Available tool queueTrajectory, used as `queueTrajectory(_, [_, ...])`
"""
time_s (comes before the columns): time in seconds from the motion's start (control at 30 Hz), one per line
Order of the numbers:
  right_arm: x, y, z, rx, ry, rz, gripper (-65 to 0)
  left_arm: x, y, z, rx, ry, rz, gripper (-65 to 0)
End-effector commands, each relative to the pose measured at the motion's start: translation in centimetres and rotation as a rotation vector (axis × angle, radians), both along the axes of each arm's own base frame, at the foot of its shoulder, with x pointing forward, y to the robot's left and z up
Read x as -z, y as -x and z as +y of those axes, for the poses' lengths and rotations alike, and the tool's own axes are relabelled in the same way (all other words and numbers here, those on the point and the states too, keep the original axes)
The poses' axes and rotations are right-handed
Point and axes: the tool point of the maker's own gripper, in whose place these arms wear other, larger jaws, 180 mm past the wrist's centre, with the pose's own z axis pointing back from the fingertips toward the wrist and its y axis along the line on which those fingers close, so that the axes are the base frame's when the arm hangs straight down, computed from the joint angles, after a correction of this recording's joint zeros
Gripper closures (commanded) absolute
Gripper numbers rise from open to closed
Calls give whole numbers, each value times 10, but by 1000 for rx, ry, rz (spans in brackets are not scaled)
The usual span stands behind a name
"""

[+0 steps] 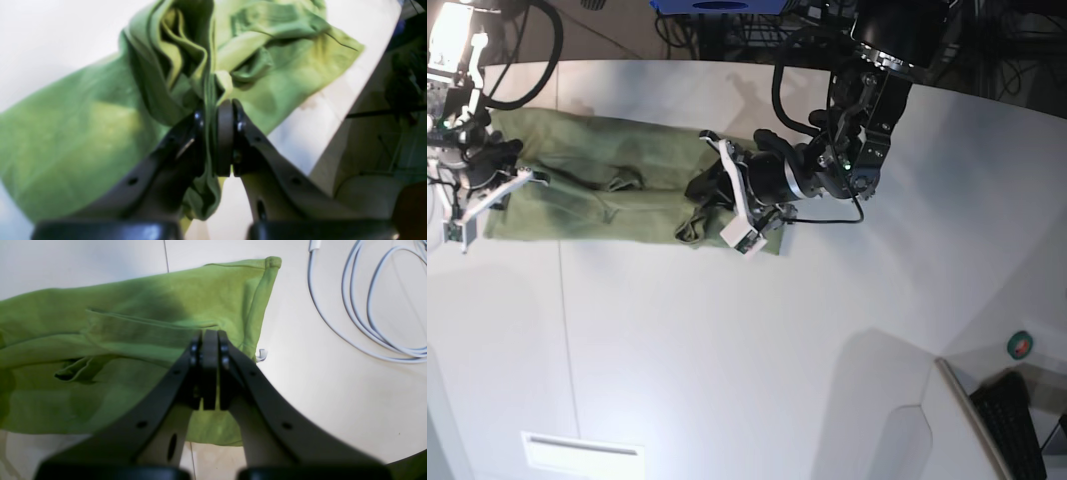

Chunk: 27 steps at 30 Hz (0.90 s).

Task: Layout the t-shirt on the table in an organized manner, then fold the t-shirt properly
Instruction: 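Fold the held end over the strip's middle with the left gripper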

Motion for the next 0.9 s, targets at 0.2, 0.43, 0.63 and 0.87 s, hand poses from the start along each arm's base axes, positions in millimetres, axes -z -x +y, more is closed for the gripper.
queueTrajectory(0.2, [-10,-7,-4,-4,17,-40,0,-19,-7,-6,-3,52,-50,0])
queueTrajectory(0.43, [-10,-8,-4,-4,17,-42,0,-21,-8,-5,-3,51,-58,0])
queueTrajectory(0.63, [-10,-8,-4,-4,17,-42,0,-14,-6,-5,-8,47,-35,0])
queueTrajectory(0.87, [-11,-9,-4,-4,17,-43,0,-19,-11,-6,-6,53,-48,0])
